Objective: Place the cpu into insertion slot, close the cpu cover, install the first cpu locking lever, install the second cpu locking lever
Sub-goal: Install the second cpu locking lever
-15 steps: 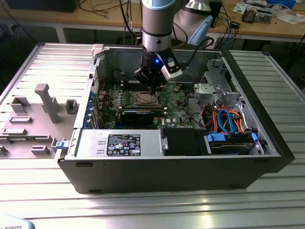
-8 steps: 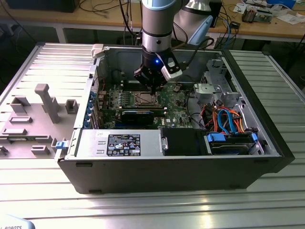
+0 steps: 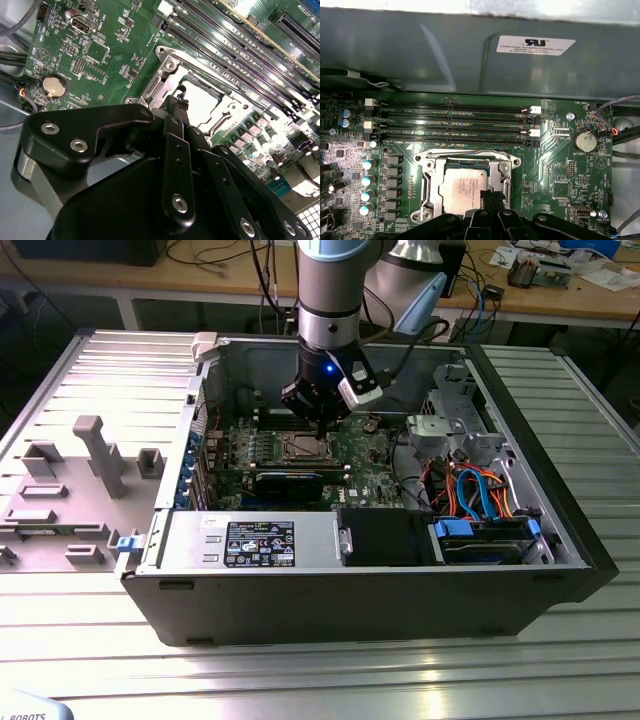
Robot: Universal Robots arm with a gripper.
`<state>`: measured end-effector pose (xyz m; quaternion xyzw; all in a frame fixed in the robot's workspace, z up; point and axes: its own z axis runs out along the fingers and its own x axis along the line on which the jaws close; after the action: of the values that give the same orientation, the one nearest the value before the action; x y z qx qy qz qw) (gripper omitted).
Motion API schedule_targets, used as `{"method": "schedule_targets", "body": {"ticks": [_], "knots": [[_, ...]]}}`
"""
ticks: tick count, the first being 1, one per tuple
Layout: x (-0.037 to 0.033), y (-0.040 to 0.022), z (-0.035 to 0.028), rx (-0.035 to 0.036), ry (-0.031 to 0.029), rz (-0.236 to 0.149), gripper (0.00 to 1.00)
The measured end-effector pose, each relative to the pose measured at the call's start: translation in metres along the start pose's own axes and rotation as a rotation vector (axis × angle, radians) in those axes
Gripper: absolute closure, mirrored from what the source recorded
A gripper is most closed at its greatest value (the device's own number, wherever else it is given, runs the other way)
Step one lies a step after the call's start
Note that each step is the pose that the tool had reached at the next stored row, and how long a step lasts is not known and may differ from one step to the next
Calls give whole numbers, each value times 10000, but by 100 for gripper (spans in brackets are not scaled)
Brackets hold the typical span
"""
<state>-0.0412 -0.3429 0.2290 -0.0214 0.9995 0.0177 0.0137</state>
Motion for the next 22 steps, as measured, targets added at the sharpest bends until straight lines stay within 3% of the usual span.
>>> {"method": "schedule_targets", "body": {"ticks": [6,9,12,19,22], "knots": [[2,-54,0,-29,-2,2,89],[1,-54,-32,-298,-8,9,89],[0,-54,-82,-409,-6,12,89],[6,-199,-88,-439,-6,13,89],[7,-208,-89,-438,-6,13,89]]}}
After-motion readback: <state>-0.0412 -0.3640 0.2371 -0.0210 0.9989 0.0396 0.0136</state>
